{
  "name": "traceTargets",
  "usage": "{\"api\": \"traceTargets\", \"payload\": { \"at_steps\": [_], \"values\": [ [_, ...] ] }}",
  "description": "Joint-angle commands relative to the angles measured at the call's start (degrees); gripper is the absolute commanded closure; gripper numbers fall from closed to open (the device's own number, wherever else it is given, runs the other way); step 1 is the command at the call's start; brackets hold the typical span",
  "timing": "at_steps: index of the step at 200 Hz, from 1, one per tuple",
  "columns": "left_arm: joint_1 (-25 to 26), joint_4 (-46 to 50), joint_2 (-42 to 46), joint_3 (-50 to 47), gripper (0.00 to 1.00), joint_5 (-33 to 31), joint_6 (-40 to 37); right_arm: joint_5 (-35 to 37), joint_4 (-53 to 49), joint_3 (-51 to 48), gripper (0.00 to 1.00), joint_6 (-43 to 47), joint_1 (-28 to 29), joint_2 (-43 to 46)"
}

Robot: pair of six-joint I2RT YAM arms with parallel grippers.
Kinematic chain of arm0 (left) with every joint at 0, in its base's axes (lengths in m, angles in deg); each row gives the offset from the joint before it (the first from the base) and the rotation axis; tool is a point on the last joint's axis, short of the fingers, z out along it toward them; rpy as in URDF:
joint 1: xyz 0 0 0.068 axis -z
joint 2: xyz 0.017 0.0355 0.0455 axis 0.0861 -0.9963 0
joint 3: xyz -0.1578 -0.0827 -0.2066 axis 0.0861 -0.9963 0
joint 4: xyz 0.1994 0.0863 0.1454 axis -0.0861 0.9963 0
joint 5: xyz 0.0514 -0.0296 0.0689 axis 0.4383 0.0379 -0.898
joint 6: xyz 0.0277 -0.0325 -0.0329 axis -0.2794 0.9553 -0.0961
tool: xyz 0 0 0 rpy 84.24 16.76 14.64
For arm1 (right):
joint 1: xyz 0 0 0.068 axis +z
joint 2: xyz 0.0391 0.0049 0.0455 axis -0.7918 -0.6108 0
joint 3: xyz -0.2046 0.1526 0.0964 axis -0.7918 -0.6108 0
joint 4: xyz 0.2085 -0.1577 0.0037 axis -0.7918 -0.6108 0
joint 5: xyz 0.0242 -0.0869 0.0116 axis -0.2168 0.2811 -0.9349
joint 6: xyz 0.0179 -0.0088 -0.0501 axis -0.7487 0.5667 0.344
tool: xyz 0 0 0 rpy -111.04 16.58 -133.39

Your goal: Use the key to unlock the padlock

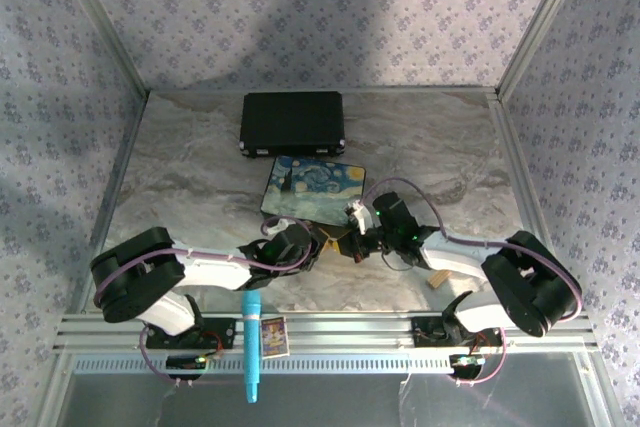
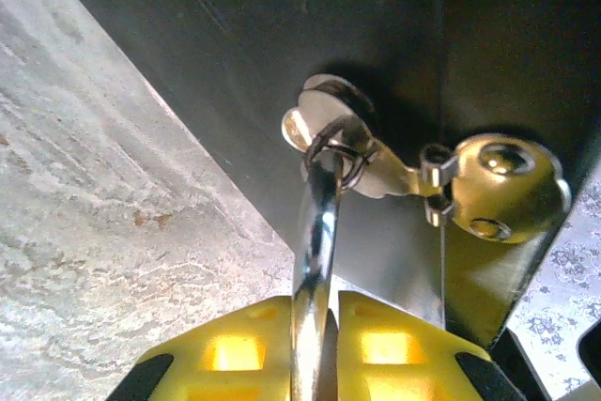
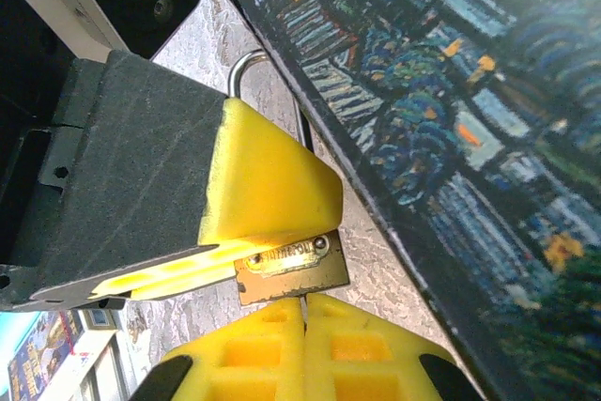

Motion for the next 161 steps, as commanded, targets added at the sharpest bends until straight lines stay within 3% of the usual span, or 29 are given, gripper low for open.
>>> {"api": "traceTargets", "payload": {
  "at_steps": [1, 38, 93, 128, 145, 161],
  "values": [
    [1.49, -2.14, 1.75, -0.13, 1.00, 2.43, -0.54, 11.90, -1.39, -0.01, 1.00, 2.11, 2.54, 3.10],
    [1.53, -1.80, 1.67, 0.23, 1.00, 2.88, -0.26, 27.81, -6.25, 0.56, 1.00, 10.79, 12.14, 6.36],
    [1.49, -1.79, 1.54, 0.66, 1.00, 3.30, -0.27, 27.56, -5.93, 0.67, 0.97, 12.89, 13.95, 6.05],
    [1.49, -1.37, 1.32, 1.37, 1.00, 4.18, -0.83, 23.02, -3.99, 0.87, 0.94, 9.04, 10.66, 5.49],
    [1.49, -1.02, 1.44, 1.25, 1.00, 4.32, -0.71, 25.55, -3.79, -0.10, 0.90, 6.64, 8.87, 6.76],
    [1.58, -0.32, 1.63, 0.54, 1.00, 3.43, 0.13, 28.45, -4.45, -0.96, 0.80, 5.83, 8.69, 9.63]
  ]
}}
